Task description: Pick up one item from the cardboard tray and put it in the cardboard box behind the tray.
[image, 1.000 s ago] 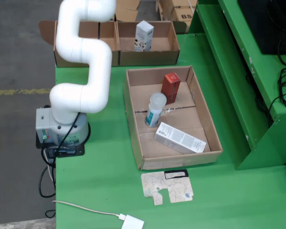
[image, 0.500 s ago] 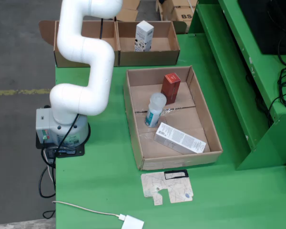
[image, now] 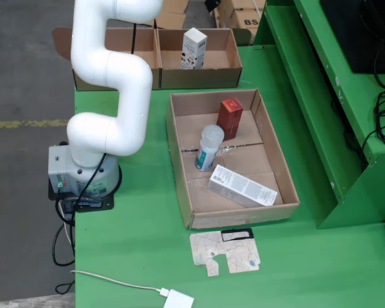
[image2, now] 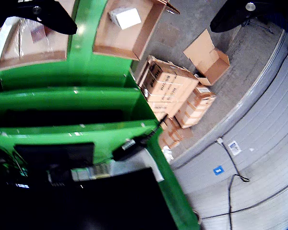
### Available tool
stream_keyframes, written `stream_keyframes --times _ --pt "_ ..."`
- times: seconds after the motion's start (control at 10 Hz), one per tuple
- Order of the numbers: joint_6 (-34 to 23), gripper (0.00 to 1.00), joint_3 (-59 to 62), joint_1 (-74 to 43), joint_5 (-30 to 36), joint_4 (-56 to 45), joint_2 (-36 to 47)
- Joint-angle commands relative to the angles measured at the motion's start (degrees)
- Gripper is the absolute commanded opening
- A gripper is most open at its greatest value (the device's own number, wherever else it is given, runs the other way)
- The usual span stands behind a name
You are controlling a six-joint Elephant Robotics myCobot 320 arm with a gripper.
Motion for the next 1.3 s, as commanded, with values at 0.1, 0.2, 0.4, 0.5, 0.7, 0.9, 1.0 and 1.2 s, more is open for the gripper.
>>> stream_keyframes --times 0.1,0.2,0.4,0.5,0.7,0.9,1.0,1.2 --pt "25.13 1.00 -45.03 -1.45 0.39 -44.37 40.66" --pt "25.13 1.00 -45.03 -1.45 0.39 -44.37 40.66" --pt "26.45 1.00 -51.68 -3.59 0.79 -44.72 47.89" --pt "26.45 1.00 -51.68 -3.59 0.79 -44.72 47.89" --pt "25.87 1.00 -56.35 -6.24 1.24 -43.44 52.42" --pt "25.56 1.00 -59.50 -8.50 1.76 -43.21 56.24" --pt "25.88 1.00 -60.30 -8.86 1.78 -43.62 57.49" --pt "26.02 1.00 -63.22 -10.03 2.31 -43.76 60.83"
